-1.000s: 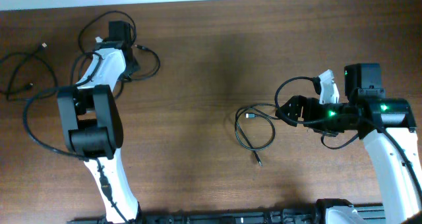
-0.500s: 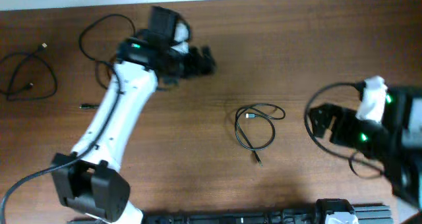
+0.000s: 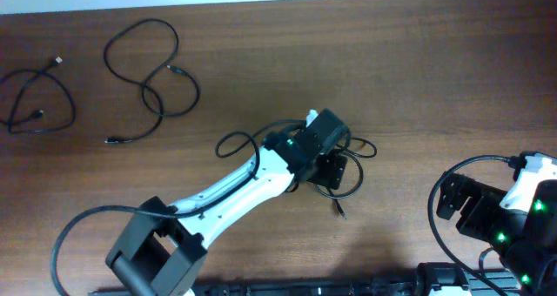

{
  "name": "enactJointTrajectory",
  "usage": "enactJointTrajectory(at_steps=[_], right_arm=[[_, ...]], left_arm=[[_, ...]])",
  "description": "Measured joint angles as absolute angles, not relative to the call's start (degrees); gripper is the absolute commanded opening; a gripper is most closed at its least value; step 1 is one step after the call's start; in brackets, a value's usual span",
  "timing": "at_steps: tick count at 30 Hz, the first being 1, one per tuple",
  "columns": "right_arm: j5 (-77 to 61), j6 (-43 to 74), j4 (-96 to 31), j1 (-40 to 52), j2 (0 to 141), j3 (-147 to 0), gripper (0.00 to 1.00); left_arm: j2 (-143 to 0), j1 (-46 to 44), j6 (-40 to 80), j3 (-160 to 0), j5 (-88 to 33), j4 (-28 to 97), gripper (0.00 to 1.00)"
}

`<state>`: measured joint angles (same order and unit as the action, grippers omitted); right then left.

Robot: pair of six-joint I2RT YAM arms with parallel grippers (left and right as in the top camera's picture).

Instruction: Untangle cables

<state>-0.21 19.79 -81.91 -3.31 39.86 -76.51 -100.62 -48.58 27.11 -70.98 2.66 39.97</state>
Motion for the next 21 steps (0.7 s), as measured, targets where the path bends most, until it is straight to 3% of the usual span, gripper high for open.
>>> enactJointTrajectory(at_steps=[1, 4, 7, 11, 12, 13, 18, 21], right_arm=[[-0.2, 19.8, -81.8, -3.3, 39.9, -76.5, 0.98], [-0.2, 19.8, -81.9, -3.3, 39.9, -76.5, 0.98], [0.0, 19.8, -81.9, -3.3, 39.9, -76.5, 0.98], [0.0, 19.7, -81.9, -3.3, 39.9, -76.5, 0.98], [0.0, 19.8, -81.9, -3.3, 39.9, -76.5, 0.98], [0.0, 19.8, -81.9, -3.3, 39.9, -76.5, 0.98], [0.0, 19.8, -81.8, -3.3, 39.9, -76.5, 0.98], [0.0, 19.8, -81.5, -3.3, 39.9, -76.5, 0.98]], left_arm=[[-100.6, -48.4, 28.4, -68.8, 4.0, 37.3, 1.00], [-100.6, -48.4, 30.9, -63.9, 6.2, 26.2, 0.86], [-100.9, -48.4, 31.3, -60.2, 6.5, 16.1, 0.84], [-107.9, -48.4, 31.5, -59.5, 6.8, 9.0, 0.43], [-109.3, -48.5, 31.2, -59.6, 7.4, 7.9, 0.13], [-109.5, -48.5, 31.6, -59.6, 7.7, 7.9, 0.00], [-103.4, -47.0, 31.3, -58.8, 16.9, 17.5, 0.00], [-82.9, -40.2, 31.3, -58.5, 30.6, 24.5, 0.00]])
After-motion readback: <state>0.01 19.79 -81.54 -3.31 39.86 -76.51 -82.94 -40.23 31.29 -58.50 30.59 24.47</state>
